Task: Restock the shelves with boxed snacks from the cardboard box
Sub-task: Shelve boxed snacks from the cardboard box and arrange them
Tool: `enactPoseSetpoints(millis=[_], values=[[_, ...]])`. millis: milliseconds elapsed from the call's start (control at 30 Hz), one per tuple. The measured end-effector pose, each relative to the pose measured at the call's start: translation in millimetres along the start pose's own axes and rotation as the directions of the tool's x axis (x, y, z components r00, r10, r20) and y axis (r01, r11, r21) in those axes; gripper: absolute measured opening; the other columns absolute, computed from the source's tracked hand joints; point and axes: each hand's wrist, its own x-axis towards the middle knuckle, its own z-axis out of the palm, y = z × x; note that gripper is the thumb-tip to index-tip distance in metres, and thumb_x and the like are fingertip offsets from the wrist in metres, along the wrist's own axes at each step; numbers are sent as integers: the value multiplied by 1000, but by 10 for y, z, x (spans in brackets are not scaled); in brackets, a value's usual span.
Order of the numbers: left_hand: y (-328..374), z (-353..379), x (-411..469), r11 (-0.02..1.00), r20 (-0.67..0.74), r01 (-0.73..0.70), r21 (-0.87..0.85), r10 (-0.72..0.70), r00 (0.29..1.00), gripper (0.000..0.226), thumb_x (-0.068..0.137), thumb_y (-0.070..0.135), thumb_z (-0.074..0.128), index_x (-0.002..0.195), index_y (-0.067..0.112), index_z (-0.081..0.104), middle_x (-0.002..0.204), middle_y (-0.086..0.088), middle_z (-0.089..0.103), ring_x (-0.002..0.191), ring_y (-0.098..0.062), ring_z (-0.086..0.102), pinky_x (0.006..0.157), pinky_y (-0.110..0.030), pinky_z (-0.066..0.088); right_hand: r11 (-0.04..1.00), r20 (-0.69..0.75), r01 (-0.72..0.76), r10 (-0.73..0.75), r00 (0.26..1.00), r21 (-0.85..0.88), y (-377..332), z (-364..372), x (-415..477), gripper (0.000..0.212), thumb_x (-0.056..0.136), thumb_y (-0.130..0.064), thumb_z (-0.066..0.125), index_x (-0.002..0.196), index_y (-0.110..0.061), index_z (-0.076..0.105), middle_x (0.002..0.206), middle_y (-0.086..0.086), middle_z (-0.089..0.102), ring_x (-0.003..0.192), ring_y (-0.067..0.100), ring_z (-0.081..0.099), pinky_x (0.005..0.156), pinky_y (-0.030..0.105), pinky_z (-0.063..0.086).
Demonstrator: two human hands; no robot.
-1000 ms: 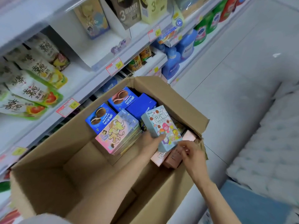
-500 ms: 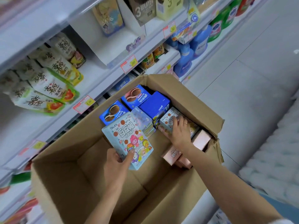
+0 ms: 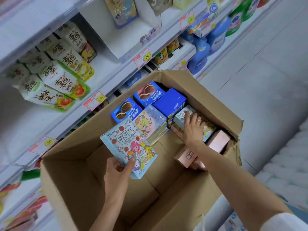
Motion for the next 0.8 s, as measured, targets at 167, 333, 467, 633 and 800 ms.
enactPoseSetpoints(millis=[167,333,467,633,800], values=[[66,52,-21,1000,22,3,7,-3,1000,29,79,35,71,86,16,49,84,2,64,81,-12,65,63,-29,46,994,-48,26,-21,999,102,17,-28,-90,98,57,-42,86,131,0,36,121,22,51,104,37,54,94,47,43],[128,151,-4,999,87,7,40,-10,996,36,79,37,71,82,15,42,82,2,64,79,-12,66,62,-31,47,921,-202,156,-87,976,357,29,-389,-432,83,54,-11,87,126,7,48,125,26,55,107,43,60,87,48,52],[235,285,-2,1000,127,15,13,-17,992,35,80,34,71,88,13,45,90,-3,66,81,-13,65,63,-28,47,812,-342,244,-58,938,531,-51,-962,-934,83,54,-11,81,129,-3,46,126,16,59,94,34,66,71,35,54],[396,404,-32,969,178,56,-242,-13,984,26,83,17,70,93,14,46,96,-10,64,79,-13,65,57,-15,50,453,-200,226,-106,974,862,-169,-1355,-1225,67,79,-20,73,138,-15,42,134,-2,54,113,3,51,88,11,37],[362,273,31,956,196,95,-277,-40,980,23,84,19,67,94,14,47,99,-8,63,82,-12,65,61,-19,51,205,-262,305,-211,942,930,-61,-1309,-1123,28,88,-9,52,108,-18,70,136,-6,50,118,8,49,101,19,36]])
